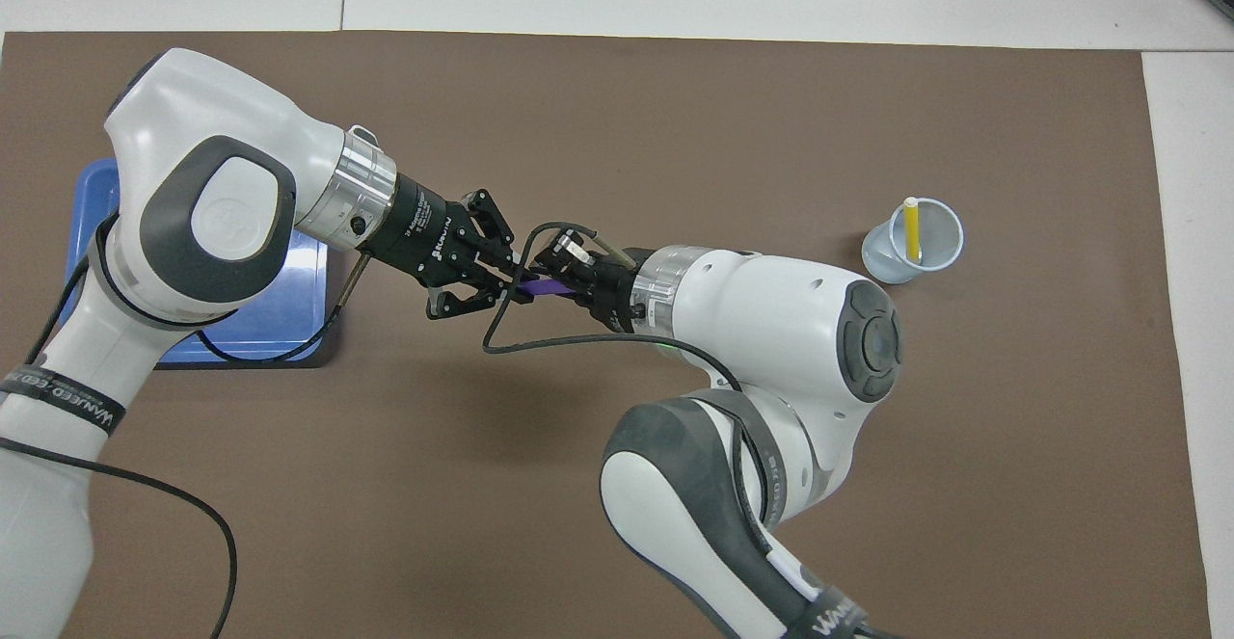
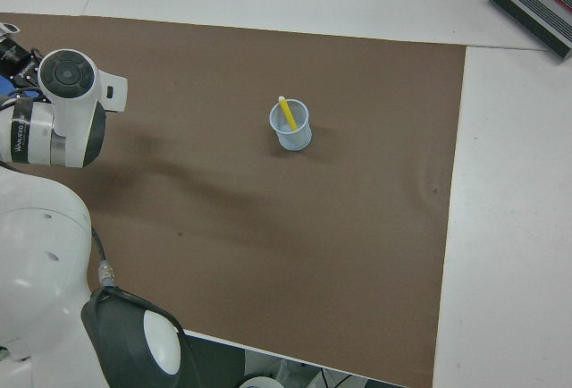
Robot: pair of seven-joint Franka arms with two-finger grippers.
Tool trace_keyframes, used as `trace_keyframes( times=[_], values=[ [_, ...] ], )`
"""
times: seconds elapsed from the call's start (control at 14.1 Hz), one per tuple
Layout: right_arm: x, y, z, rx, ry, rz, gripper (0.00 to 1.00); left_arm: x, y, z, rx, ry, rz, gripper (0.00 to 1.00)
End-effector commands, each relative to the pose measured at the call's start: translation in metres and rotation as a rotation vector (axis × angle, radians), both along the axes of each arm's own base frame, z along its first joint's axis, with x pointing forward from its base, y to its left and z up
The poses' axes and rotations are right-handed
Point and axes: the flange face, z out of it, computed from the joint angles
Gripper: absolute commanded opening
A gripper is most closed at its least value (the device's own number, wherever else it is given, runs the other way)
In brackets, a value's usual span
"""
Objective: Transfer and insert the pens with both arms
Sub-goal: 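Grasp the purple pen's free end with the right gripper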
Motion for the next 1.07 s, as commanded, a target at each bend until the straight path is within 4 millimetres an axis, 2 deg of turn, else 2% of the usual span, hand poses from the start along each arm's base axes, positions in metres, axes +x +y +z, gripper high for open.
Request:
trace_keyframes(
  times=[0.0, 0.21, 0.36, 0.71, 0.78, 0.85, 0.93, 1.0],
  values=[
    [-0.0041, -0.0051, 0.0046, 0.016, 0.024, -0.010, 0.11, -0.0086, 0.0004, 0.0028, 0.009, -0.001, 0.011, 0.00],
    [-0.0044, -0.0042, 0.0054, 0.017, 0.024, -0.010, 0.09, -0.0082, 0.0013, 0.0028, 0.009, -0.001, 0.012, 0.00],
    [-0.0050, -0.0034, 0.0054, 0.017, 0.024, -0.008, 0.00, -0.0077, 0.0022, 0.0027, 0.011, -0.002, 0.014, 0.00],
    [-0.0044, -0.0042, 0.0054, 0.017, 0.023, -0.009, 0.00, -0.0078, 0.0023, 0.0019, 0.014, 0.000, 0.018, 0.00],
    [-0.0044, -0.0042, 0.0054, 0.017, 0.023, -0.009, 0.00, -0.0078, 0.0023, 0.0019, 0.014, 0.000, 0.018, 0.08],
    [-0.0044, -0.0042, 0.0054, 0.016, 0.022, -0.008, 0.00, -0.0068, 0.0040, 0.0026, 0.013, -0.002, 0.020, 0.27],
    [-0.0044, -0.0042, 0.0054, 0.016, 0.022, -0.008, 0.00, -0.0058, 0.0059, 0.0026, 0.012, -0.005, 0.022, 0.56],
    [-0.0044, -0.0042, 0.0054, 0.016, 0.022, -0.008, 0.00, -0.0047, 0.0077, 0.0059, 0.011, -0.013, 0.025, 1.00]
  ],
)
